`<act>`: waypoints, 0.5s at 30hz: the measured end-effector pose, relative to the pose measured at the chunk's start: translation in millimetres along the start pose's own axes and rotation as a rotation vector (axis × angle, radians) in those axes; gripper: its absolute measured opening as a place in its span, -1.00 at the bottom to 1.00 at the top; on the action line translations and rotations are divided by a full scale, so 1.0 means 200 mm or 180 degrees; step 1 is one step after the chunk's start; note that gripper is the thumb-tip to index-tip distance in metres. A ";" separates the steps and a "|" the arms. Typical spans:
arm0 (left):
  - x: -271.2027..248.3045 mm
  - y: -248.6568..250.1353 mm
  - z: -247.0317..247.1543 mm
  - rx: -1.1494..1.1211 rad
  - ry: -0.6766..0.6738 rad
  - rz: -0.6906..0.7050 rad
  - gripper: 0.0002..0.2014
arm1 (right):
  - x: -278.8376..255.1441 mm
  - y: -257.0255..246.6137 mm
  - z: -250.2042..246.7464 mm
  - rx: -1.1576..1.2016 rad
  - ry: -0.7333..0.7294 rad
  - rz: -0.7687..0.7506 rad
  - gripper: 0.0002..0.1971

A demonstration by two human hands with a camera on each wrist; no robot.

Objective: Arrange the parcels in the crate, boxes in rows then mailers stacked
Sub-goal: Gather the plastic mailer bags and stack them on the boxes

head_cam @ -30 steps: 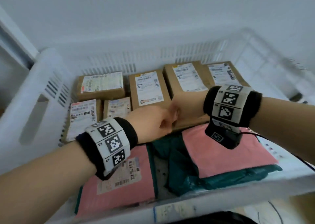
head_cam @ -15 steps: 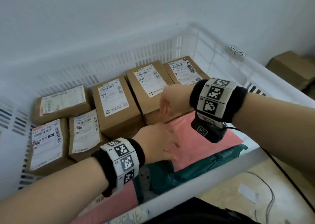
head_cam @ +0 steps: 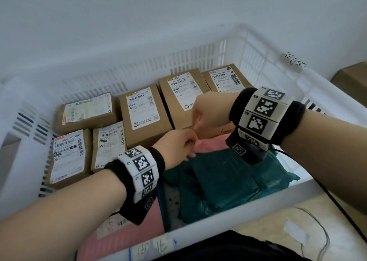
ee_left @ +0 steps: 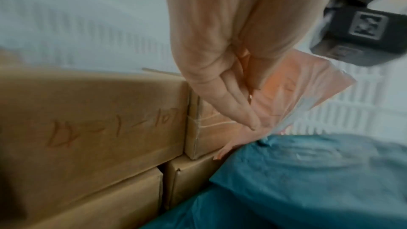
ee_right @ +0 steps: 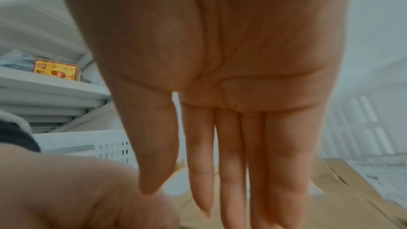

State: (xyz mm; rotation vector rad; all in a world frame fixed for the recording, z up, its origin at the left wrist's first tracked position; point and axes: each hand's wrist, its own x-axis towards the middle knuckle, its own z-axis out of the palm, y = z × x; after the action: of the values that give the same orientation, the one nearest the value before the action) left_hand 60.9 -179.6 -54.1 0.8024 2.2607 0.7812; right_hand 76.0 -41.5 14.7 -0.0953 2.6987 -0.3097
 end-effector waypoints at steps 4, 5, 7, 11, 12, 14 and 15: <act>0.03 -0.03 -0.11 -0.0671 0.0474 -0.0384 -0.81 | -0.01 -0.02 -0.01 -0.0332 0.0111 0.0066 -0.53; 0.02 -0.04 -0.15 -0.0763 0.0531 -0.0408 -0.79 | 0.00 -0.02 -0.02 -0.0474 0.0219 0.0068 -0.59; 0.00 -0.06 -0.22 -0.0806 0.0624 -0.0386 -0.72 | 0.01 -0.02 -0.02 -0.0648 0.0502 0.0066 -0.83; -0.09 -0.09 -0.38 -0.0845 0.0515 -0.0620 -0.72 | 0.05 -0.05 -0.05 -0.0274 0.0657 -0.0003 -0.90; -0.11 -0.09 -0.42 -0.0829 0.0441 -0.0743 -0.72 | 0.06 -0.07 -0.06 -0.0177 0.0594 -0.0081 -0.90; -0.17 -0.10 -0.49 -0.0570 0.0454 -0.0921 -0.79 | 0.09 -0.13 -0.06 -0.0074 0.0439 -0.0256 -0.87; -0.20 -0.11 -0.52 -0.0314 0.0593 -0.0954 -0.84 | 0.11 -0.17 -0.05 -0.0085 0.0371 -0.0317 -0.82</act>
State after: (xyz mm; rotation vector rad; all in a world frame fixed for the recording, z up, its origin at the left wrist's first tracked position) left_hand 5.3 -254.3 10.7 0.3446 2.4093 0.8440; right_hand 51.5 -75.5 22.8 -0.2267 2.8195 -0.3181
